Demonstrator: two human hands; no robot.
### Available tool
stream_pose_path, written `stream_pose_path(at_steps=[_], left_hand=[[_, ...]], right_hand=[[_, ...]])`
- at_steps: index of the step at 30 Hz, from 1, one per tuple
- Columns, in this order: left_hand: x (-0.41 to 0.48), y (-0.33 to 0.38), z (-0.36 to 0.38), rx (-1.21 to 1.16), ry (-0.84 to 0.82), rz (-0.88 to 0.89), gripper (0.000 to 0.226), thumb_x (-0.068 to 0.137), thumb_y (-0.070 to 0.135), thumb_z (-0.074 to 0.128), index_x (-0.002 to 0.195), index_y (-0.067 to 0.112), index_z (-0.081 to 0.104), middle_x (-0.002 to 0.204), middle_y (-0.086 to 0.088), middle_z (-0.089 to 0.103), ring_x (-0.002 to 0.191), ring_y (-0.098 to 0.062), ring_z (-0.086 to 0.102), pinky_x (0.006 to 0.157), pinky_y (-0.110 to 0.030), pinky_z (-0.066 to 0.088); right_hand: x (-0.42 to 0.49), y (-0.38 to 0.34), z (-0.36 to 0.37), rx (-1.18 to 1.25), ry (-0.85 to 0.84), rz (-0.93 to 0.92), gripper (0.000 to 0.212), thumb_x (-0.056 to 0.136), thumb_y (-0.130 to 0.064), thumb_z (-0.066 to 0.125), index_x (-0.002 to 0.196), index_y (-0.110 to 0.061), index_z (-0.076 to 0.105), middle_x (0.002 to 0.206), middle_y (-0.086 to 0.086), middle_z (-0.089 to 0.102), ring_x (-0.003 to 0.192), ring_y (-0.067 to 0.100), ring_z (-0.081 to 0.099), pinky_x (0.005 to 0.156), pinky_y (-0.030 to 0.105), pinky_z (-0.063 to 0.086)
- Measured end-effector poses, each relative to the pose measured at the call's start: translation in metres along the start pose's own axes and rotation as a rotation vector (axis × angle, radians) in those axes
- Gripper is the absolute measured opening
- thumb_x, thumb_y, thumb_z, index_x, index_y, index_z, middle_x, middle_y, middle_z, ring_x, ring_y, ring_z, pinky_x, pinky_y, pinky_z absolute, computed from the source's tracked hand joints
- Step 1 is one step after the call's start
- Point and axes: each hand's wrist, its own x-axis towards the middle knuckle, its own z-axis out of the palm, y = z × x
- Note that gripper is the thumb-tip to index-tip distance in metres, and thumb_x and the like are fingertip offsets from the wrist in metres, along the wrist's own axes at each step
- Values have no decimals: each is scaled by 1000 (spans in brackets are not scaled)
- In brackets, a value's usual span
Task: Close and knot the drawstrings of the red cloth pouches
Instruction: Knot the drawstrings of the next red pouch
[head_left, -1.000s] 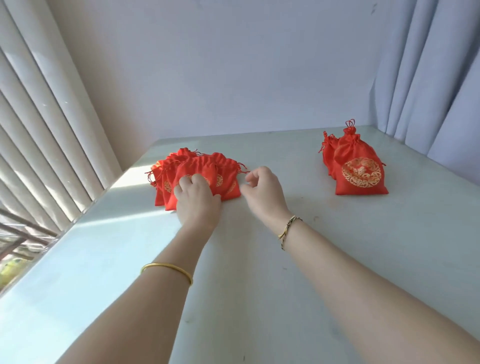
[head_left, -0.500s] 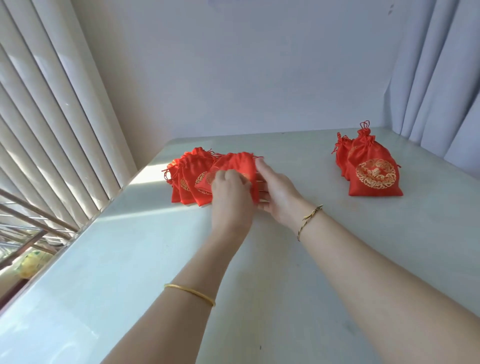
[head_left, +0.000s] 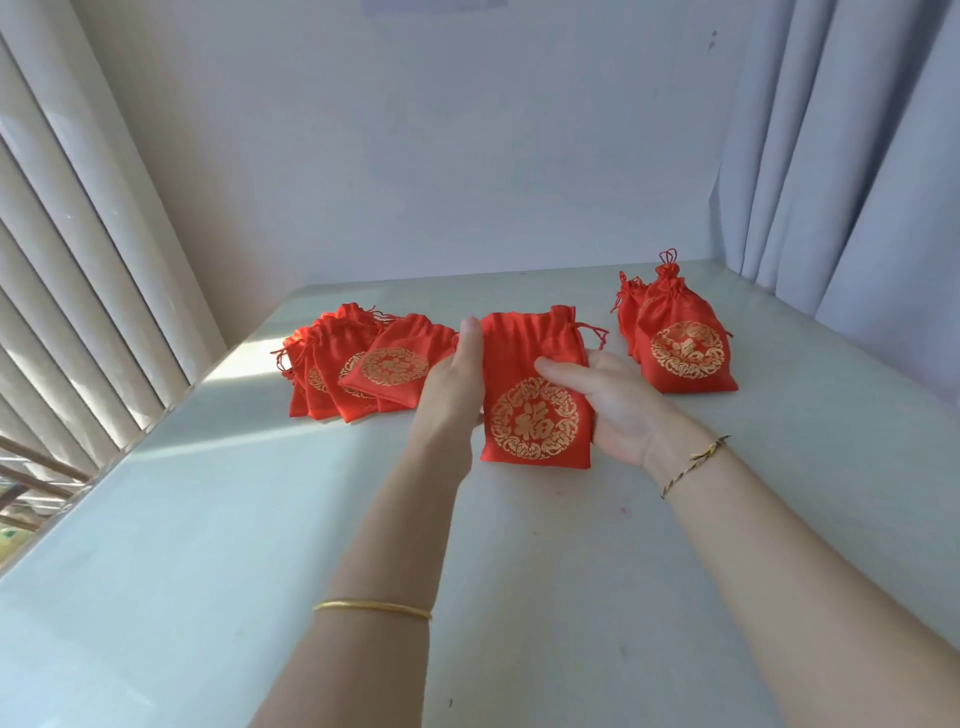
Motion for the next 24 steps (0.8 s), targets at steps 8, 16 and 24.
stream_pose_path(at_steps=[8, 16, 24], left_hand=[[4, 11, -13, -157, 19, 206, 27, 95, 26, 52, 72, 23, 66, 71, 3, 58, 62, -9, 46, 57, -24, 33], [0, 21, -25, -317, -18, 191, 22, 98, 18, 47, 98, 7, 66, 76, -1, 55, 61, -6, 46, 54, -15, 41], [2, 21, -32, -253, 95, 162, 34, 99, 26, 42, 84, 10, 68, 74, -2, 60, 61, -9, 52, 52, -17, 47]], right_hand=[[2, -20, -3, 25, 89, -119, 30, 93, -41, 48, 92, -18, 67, 86, 0, 65, 76, 14, 60, 74, 31, 47], [-2, -27, -2, 24, 366, -160, 31, 96, -29, 46, 79, -16, 69, 67, -1, 56, 56, 10, 49, 55, 23, 41], [-1, -30, -11, 256, 416, -101, 28, 95, -25, 48, 78, -14, 67, 51, -4, 54, 43, 6, 43, 43, 17, 38]])
